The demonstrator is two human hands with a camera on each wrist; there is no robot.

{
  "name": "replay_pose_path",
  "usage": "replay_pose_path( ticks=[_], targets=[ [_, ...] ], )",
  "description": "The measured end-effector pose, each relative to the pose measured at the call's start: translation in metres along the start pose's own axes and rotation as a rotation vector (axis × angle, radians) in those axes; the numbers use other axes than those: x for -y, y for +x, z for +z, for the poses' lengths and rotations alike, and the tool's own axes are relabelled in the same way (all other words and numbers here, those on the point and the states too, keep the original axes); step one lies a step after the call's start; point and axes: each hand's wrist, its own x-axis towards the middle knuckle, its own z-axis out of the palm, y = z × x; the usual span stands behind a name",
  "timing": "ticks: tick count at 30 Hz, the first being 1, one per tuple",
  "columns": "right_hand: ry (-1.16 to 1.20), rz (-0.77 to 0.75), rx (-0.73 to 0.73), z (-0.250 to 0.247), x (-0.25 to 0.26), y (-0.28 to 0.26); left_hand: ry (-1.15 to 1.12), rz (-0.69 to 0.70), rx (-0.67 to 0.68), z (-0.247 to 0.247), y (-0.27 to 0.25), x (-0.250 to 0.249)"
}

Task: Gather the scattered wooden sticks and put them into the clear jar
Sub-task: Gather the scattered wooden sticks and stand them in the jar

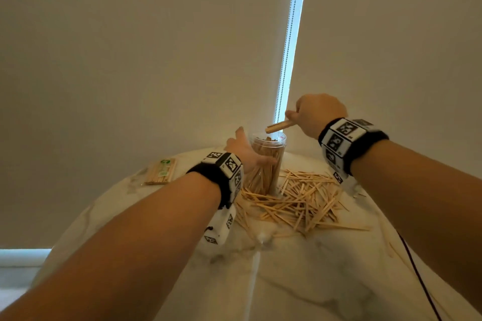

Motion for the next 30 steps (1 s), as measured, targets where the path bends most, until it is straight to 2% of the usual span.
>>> replay_pose_path(
  ticks=[4,7,9,14,19,23,26,28,30],
  targets=[
    [-0.153,-0.193,0.118,0.020,0.030,0.025,-0.195,-0.031,-0.003,0.017,0.029,-0.005],
    [-0.135,-0.313,0.300,0.038,0.053,0.036,-0.169,0.008,0.043,0.025,0.038,0.001],
    [-0.119,-0.318,0.412,0.046,0.060,0.043,-0.093,0.044,-0.010,0.027,0.039,0.006],
    [-0.072,-0.330,0.510,0.044,0.063,0.051,-0.068,0.045,-0.004,0.028,0.040,0.009],
    [-0.198,-0.329,0.508,0.045,0.071,0.054,-0.103,0.069,-0.021,0.028,0.035,0.011],
    [-0.204,-0.361,0.471,0.054,0.078,0.052,-0.131,0.068,-0.032,0.031,0.039,0.014],
    [-0.050,-0.320,0.520,0.053,0.065,0.052,-0.099,0.056,-0.035,0.034,0.042,0.017],
    [0.111,-0.286,0.474,0.051,0.053,0.050,-0.076,0.055,-0.030,0.034,0.044,0.017],
    [0.131,-0.293,0.446,0.053,0.049,0.047,-0.074,0.048,-0.021,0.033,0.046,0.017]
  ],
)
